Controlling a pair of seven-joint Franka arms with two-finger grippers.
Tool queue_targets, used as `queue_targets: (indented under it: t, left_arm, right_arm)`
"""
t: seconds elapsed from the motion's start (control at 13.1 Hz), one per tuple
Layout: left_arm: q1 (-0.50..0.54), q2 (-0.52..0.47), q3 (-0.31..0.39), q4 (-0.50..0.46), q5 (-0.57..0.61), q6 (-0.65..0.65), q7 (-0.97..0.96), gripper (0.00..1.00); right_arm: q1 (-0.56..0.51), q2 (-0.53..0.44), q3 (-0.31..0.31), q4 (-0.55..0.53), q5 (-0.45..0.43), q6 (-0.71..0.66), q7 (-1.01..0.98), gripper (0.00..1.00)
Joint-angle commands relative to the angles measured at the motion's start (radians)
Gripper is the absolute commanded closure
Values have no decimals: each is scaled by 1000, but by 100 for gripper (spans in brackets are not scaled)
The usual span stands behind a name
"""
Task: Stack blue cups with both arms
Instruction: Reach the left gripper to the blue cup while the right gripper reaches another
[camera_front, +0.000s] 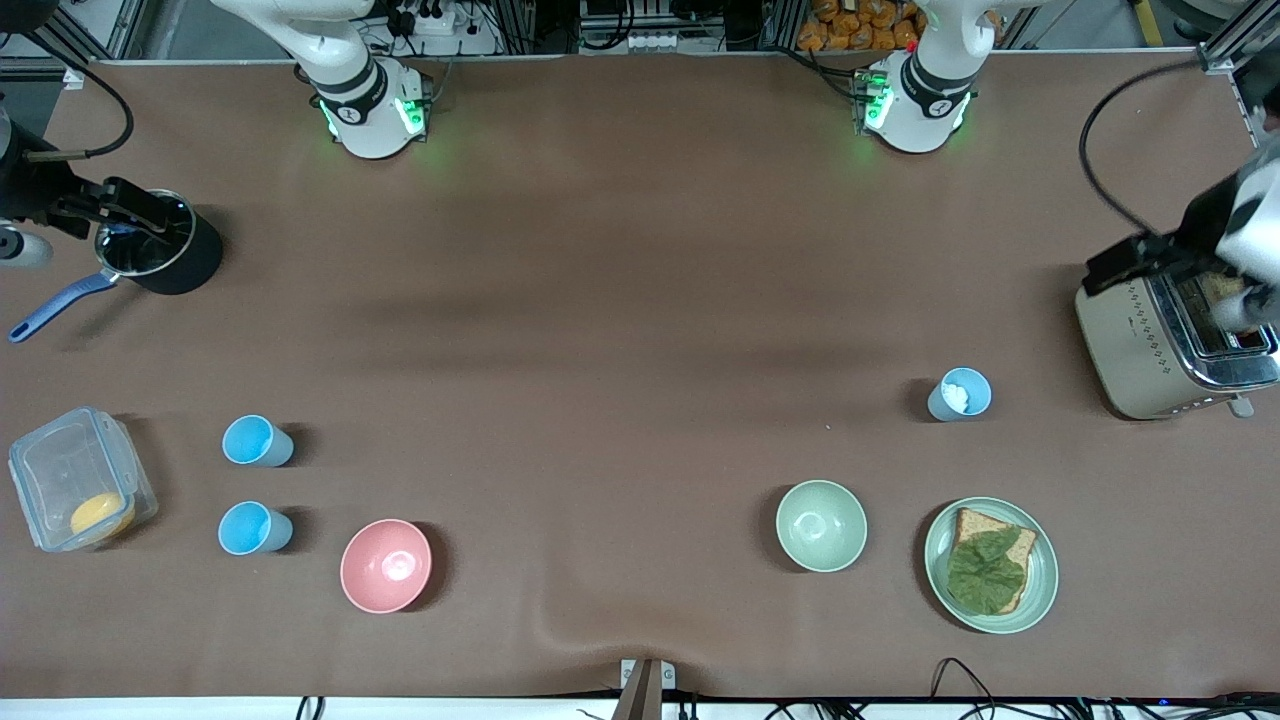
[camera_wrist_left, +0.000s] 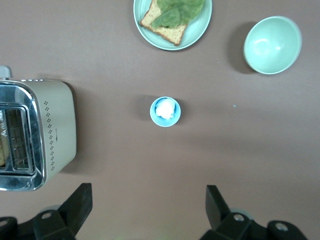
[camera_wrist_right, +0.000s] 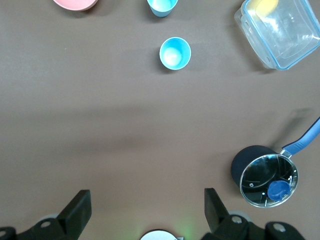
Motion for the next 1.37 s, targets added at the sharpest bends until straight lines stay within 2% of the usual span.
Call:
queue_targets:
  t: [0.0,0.15,0.23,0.53,0.69,0.92,1.14,1.22,1.3]
  left_arm:
    - [3,89,-4,-92,25,167,10,0]
    - [12,110,-1,-233,27,385,8,0]
    - [18,132,-2,-268,27,436,8,0]
    - [35,221,-5,-330,25,506,10,0]
    - [57,267,-5,-347,27,547,10,0]
    - [63,278,-5,-430,27,657,11,0]
    - [69,305,-5,-436,27,681,11,1]
    - [66,314,-5,-436,27,684,11,7]
    - [63,316,-5,-436,28,685,14,35]
  right_arm:
    - [-17,90,-5,36,-19,8,4,0]
    - [-72,191,-5,65,-19,75,4,0]
    - [-88,242,-5,70,-19,127,2,0]
    - [-155,415,-5,65,-14,323,-73,0]
    - [-182,480,-5,62,-11,357,-142,0]
    - [-224,555,-5,62,-11,412,-212,0]
    - [-226,632,1,64,1,489,-207,0]
    - [-196,643,1,61,1,518,-196,0]
    - [-177,652,-1,64,0,528,-165,0]
